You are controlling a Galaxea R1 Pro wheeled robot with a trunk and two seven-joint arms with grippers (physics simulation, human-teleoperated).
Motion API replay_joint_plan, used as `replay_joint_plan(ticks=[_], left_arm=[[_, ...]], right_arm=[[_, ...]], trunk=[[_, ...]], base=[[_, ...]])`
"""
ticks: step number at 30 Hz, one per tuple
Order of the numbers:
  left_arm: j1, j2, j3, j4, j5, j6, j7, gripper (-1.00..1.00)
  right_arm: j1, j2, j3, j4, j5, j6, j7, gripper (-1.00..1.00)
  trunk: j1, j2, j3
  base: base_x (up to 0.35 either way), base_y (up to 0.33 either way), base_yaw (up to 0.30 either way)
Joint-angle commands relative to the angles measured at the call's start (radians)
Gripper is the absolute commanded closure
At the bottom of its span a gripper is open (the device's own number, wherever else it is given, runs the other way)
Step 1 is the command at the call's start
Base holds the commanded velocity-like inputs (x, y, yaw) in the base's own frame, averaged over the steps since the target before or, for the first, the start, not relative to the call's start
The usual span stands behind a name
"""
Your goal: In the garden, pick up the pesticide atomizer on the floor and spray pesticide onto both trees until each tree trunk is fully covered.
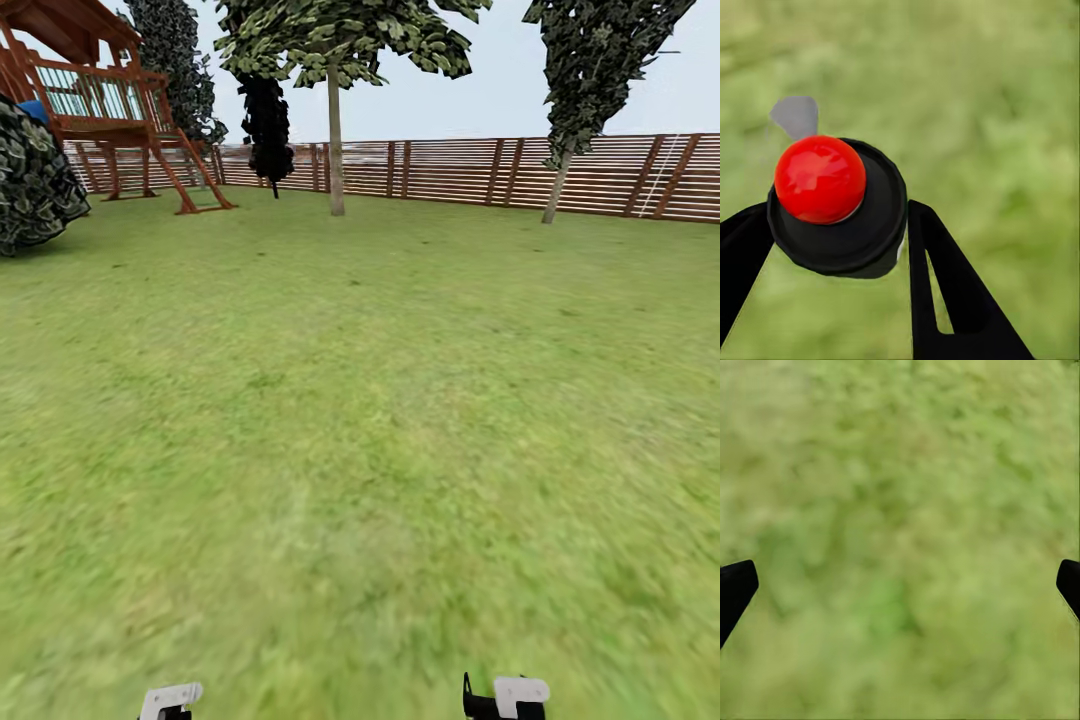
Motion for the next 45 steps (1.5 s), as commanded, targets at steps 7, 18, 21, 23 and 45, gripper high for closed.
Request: replay_joint_plan(ticks=[7,18,21,23,45], left_arm=[[-0.001,0.000,0.009,0.001,-0.003,-0.002,-0.007,1.00],[-0.001,0.000,0.009,0.001,-0.003,-0.002,-0.007,1.00],[-0.001,0.000,0.009,0.001,-0.003,-0.002,-0.007,1.00],[-0.001,0.000,0.009,0.001,-0.003,-0.002,-0.007,1.00],[-0.001,0.000,0.009,0.001,-0.003,-0.002,-0.007,1.00]], right_arm=[[-0.001,0.000,-0.006,0.001,0.011,-0.001,-0.007,-1.00],[-0.001,0.000,-0.006,0.001,0.011,-0.001,-0.007,-1.00],[-0.001,0.001,-0.006,0.001,0.011,-0.001,-0.007,-1.00],[-0.001,0.000,-0.006,0.001,0.011,-0.001,-0.007,-1.00],[-0.001,0.000,-0.006,0.001,0.011,-0.001,-0.007,-1.00]], trunk=[[0.000,0.000,-0.001],[0.000,0.000,-0.001],[0.000,0.000,-0.001],[0.000,0.000,-0.001],[0.000,0.000,-0.001]], base=[[0.338,0.000,0.000],[0.338,0.000,0.000],[0.338,0.000,0.000],[0.339,0.000,0.000],[0.338,0.000,0.000]])
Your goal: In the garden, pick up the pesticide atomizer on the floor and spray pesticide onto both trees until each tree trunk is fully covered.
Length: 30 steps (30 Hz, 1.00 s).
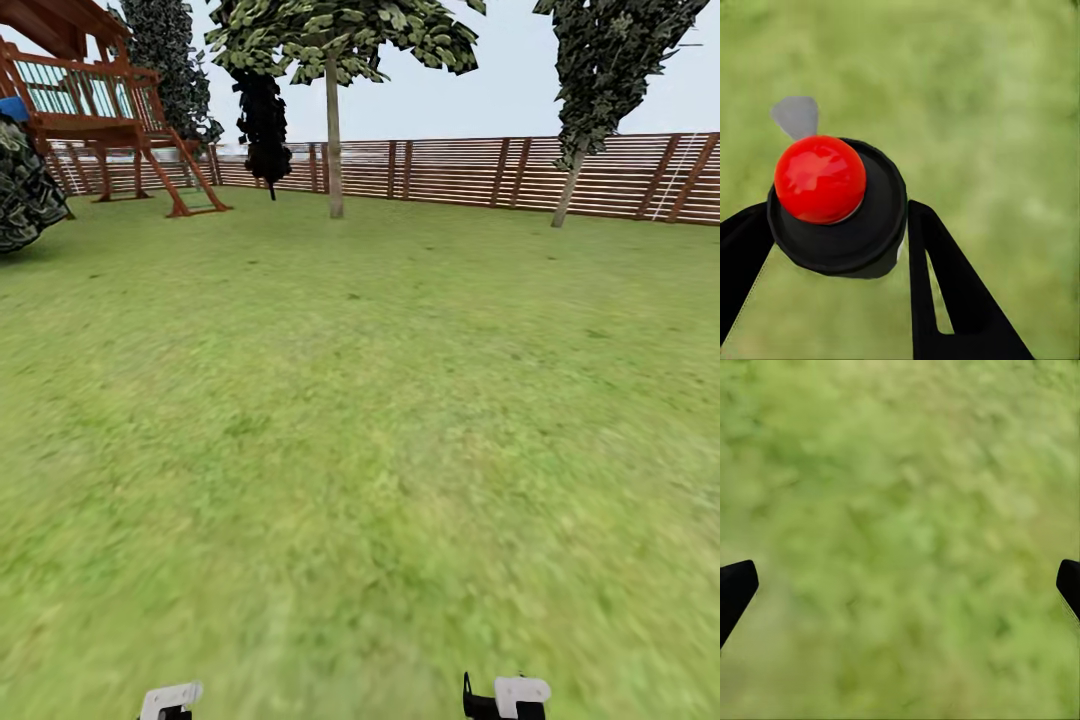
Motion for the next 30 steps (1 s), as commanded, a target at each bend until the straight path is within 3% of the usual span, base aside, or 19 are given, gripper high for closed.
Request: replay_joint_plan(ticks=[1,30], left_arm=[[-0.001,0.000,0.009,0.001,-0.003,-0.003,-0.007,1.00],[-0.001,0.000,0.009,0.001,-0.003,-0.004,-0.007,1.00]], right_arm=[[-0.001,0.000,-0.006,0.001,0.011,-0.001,-0.007,-1.00],[-0.001,0.001,-0.006,0.001,0.011,-0.001,-0.007,-1.00]], trunk=[[0.000,0.000,-0.001],[0.000,0.000,-0.001]], base=[[0.339,0.000,0.000],[0.338,0.000,0.000]])
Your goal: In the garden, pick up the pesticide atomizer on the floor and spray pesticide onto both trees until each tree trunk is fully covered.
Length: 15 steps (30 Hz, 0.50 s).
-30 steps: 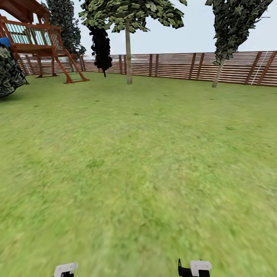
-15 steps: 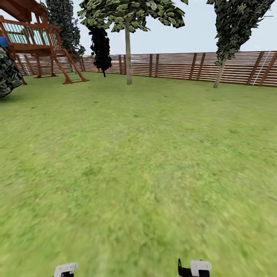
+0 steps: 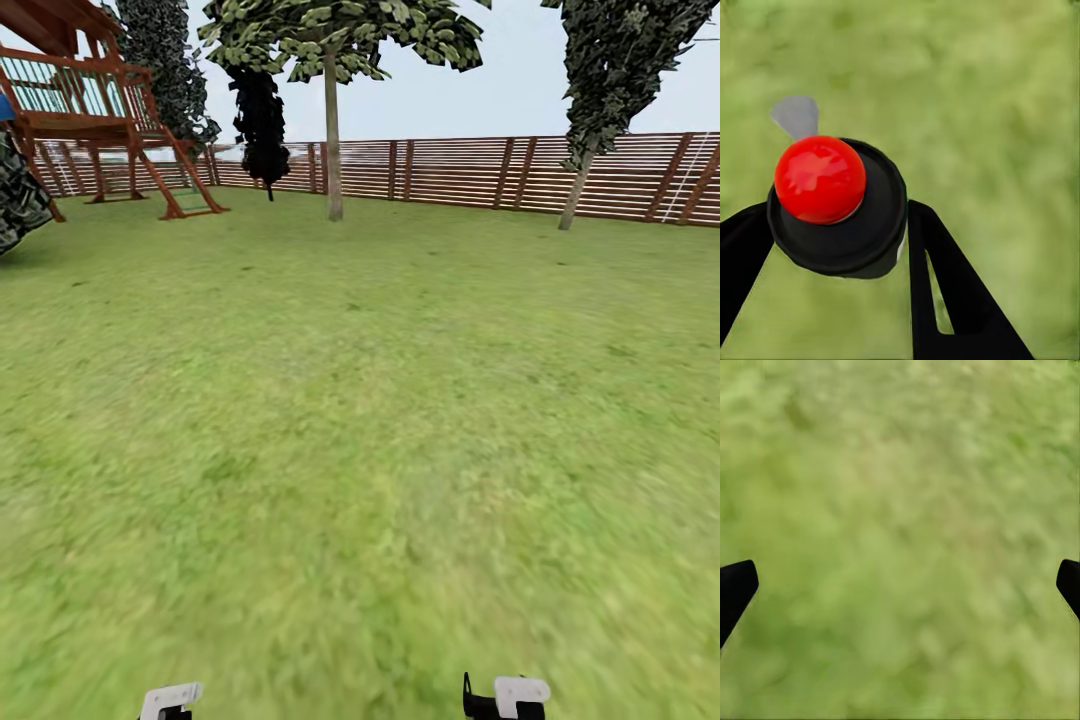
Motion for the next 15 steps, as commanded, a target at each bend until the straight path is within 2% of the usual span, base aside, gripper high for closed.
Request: replay_joint_plan(ticks=[1,15], left_arm=[[-0.001,0.000,0.009,0.001,-0.003,-0.003,-0.007,1.00],[-0.001,0.000,0.009,0.001,-0.003,-0.002,-0.007,1.00]], right_arm=[[-0.001,0.000,-0.005,0.001,0.011,-0.001,-0.007,-1.00],[-0.001,0.000,-0.006,0.001,0.011,-0.001,-0.007,-1.00]], trunk=[[0.000,0.000,-0.001],[0.000,0.000,-0.001]], base=[[0.338,0.000,0.000],[0.338,0.000,0.000]])
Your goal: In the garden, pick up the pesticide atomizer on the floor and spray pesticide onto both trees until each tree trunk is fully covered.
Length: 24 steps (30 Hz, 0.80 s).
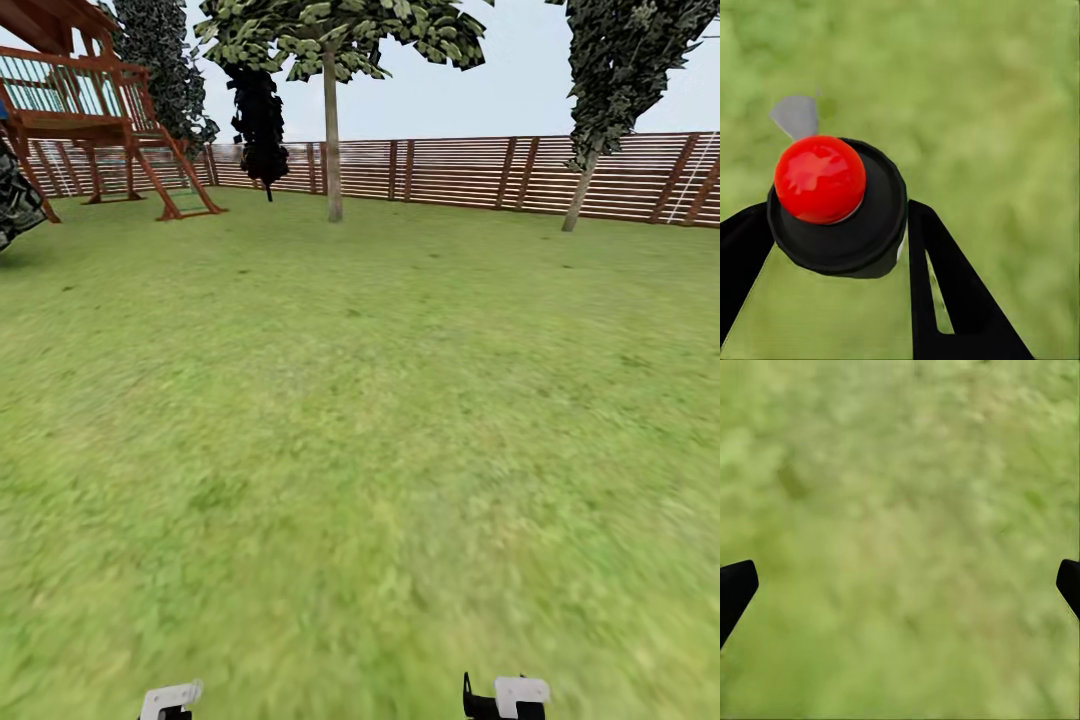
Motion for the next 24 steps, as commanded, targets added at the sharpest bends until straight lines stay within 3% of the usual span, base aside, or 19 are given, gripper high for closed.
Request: replay_joint_plan(ticks=[1,24], left_arm=[[-0.001,0.000,0.009,0.001,-0.003,-0.003,-0.007,1.00],[-0.001,-0.001,0.009,0.001,-0.003,-0.003,-0.007,1.00]], right_arm=[[-0.001,0.000,-0.006,0.001,0.011,-0.001,-0.007,-1.00],[-0.001,0.000,-0.006,0.001,0.011,-0.001,-0.007,-1.00]], trunk=[[0.000,0.000,-0.001],[0.000,0.000,-0.001]], base=[[0.338,0.000,0.000],[0.338,0.000,0.000]])
